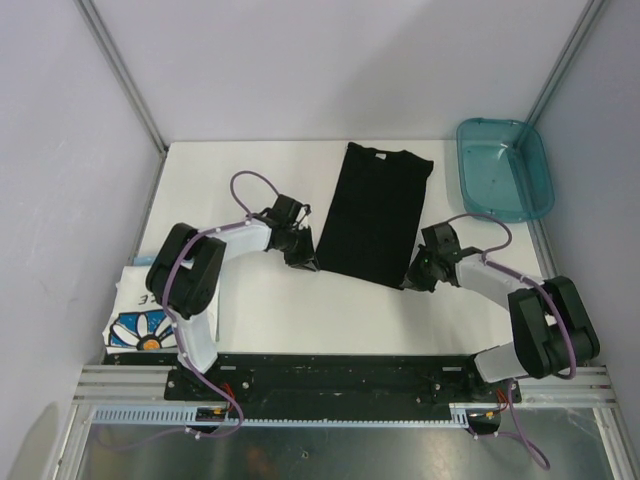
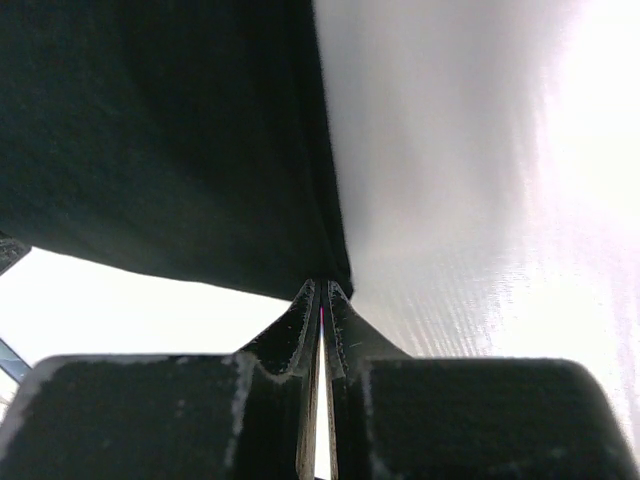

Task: Fold and stack the t-shirts
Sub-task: Grab one side of the 2/3 rectangular tshirt with both arms

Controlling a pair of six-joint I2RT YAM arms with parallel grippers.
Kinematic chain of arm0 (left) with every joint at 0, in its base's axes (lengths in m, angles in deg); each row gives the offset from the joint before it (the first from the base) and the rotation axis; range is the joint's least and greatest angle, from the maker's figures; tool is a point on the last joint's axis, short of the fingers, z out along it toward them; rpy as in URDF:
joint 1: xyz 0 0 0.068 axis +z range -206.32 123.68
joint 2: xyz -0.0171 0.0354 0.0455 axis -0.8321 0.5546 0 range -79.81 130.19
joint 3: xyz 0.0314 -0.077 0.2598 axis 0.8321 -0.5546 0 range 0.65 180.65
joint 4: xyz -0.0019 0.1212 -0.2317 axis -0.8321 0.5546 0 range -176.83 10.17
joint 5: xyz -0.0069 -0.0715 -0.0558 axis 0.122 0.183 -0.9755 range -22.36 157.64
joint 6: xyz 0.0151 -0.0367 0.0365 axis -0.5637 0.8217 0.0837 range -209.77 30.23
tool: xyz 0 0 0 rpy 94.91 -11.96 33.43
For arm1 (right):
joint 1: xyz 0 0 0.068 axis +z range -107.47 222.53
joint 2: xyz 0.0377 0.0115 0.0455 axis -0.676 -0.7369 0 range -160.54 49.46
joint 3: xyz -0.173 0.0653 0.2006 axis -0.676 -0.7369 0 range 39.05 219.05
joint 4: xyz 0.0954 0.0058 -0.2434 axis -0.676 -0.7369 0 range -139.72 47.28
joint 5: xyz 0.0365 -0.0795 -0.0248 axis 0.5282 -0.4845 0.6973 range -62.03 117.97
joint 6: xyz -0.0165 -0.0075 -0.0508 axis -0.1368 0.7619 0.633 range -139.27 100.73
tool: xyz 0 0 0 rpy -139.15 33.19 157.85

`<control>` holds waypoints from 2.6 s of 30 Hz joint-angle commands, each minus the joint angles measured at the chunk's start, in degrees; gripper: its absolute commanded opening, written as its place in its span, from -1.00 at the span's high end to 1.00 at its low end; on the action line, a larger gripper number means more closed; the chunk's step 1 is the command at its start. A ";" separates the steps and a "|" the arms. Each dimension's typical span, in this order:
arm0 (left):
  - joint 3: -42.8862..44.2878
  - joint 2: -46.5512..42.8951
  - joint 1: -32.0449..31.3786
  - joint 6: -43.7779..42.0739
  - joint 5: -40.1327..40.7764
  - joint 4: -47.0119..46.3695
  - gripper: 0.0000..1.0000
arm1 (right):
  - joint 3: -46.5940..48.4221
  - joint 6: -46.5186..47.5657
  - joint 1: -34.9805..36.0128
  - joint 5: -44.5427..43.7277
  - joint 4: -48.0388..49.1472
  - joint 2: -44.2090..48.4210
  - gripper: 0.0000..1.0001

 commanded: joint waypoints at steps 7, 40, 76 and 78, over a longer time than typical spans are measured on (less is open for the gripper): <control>-1.08 -8.31 1.01 0.26 0.44 -0.74 0.65 | -1.96 0.96 -2.17 1.13 -2.07 6.51 0.86; -4.74 -11.75 3.59 0.81 -0.37 -0.97 0.37 | -4.21 -2.85 2.52 -13.13 -0.61 2.04 0.89; -6.71 -1.67 -2.46 10.86 2.58 -11.12 0.28 | -5.35 1.41 -1.74 -10.66 -2.15 4.37 1.00; -7.04 -1.73 -2.68 10.85 3.19 -10.85 0.31 | -5.31 1.48 -1.89 -10.60 -2.15 4.44 1.00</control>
